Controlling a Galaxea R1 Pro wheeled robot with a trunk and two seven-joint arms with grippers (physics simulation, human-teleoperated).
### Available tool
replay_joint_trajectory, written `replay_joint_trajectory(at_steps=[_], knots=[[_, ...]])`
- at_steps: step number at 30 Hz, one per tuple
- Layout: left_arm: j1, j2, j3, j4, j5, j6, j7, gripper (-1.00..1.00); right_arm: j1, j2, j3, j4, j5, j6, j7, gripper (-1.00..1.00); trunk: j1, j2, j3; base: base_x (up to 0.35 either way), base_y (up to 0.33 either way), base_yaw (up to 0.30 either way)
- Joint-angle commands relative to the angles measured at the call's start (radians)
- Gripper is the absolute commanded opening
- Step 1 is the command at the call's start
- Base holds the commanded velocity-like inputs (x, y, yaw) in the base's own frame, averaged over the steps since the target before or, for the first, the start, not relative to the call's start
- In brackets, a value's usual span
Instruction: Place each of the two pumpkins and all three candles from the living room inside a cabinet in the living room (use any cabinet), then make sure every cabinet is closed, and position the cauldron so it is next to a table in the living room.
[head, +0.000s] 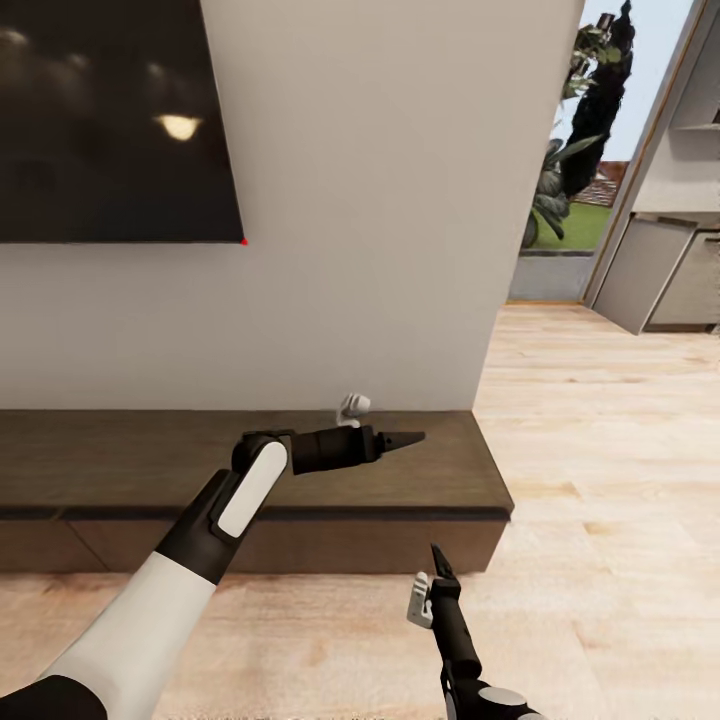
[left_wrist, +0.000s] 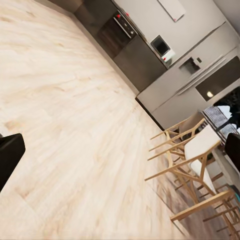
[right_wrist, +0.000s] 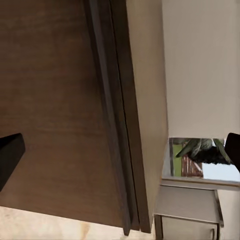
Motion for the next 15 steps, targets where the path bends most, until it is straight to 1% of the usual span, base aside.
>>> replay_joint_trajectory(at_steps=[1, 5, 9, 15], knots=[[0.000, 0.001, 0.000, 0.000, 0.001, 0.000, 0.000, 1.00, 0.000, 0.000, 0.000, 0.000, 0.000, 0.000, 0.000, 1.00, 0.004, -0.007, -0.003, -0.044, 0.000, 0.000], [0.000, 0.001, 0.000, 0.000, 0.001, 0.000, -0.001, 1.00, 0.000, 0.000, 0.000, -0.001, 0.000, 0.000, 0.000, 1.00, 0.019, -0.035, -0.016, -0.038, 0.000, 0.000], [0.000, 0.001, 0.000, 0.000, 0.001, 0.000, -0.002, 1.00, 0.000, -0.001, 0.000, -0.005, 0.001, -0.012, 0.000, 1.00, 0.035, -0.063, -0.028, -0.173, 0.000, 0.000], [0.000, 0.002, 0.000, 0.002, 0.001, 0.001, -0.002, 1.00, 0.000, 0.001, 0.000, -0.013, 0.001, -0.037, -0.010, 1.00, 0.058, -0.105, -0.047, -0.033, 0.000, 0.000]])
